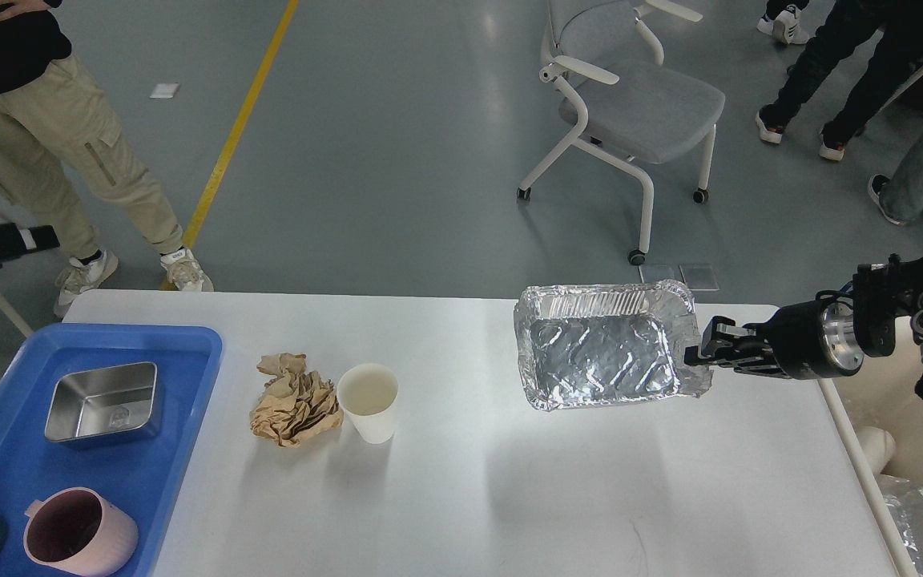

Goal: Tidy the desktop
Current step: 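Reach the left gripper toward the white paper cup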

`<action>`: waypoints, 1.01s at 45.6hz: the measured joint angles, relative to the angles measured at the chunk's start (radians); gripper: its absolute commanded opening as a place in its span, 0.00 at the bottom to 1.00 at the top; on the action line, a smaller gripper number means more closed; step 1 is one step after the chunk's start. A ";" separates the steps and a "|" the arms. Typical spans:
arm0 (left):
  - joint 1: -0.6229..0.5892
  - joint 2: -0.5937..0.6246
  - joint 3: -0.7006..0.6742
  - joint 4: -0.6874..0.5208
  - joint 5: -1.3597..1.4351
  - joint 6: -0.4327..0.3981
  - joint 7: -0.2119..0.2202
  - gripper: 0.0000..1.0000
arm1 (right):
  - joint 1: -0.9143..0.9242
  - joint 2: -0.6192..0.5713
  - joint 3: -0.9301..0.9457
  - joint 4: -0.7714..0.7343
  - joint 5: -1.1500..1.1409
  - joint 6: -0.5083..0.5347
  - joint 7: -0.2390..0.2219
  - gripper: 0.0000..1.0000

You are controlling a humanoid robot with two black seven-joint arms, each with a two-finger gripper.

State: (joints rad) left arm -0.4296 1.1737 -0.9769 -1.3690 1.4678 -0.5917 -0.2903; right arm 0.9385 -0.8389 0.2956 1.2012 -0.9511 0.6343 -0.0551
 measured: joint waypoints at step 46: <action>-0.584 -0.645 0.705 0.229 0.555 -0.098 -0.093 0.97 | -0.015 -0.022 0.016 0.029 0.000 -0.002 0.004 0.00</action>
State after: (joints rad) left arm -1.0139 0.5286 -0.2718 -1.1401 2.0231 -0.6894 -0.3838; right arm 0.9236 -0.8610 0.3115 1.2298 -0.9511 0.6328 -0.0510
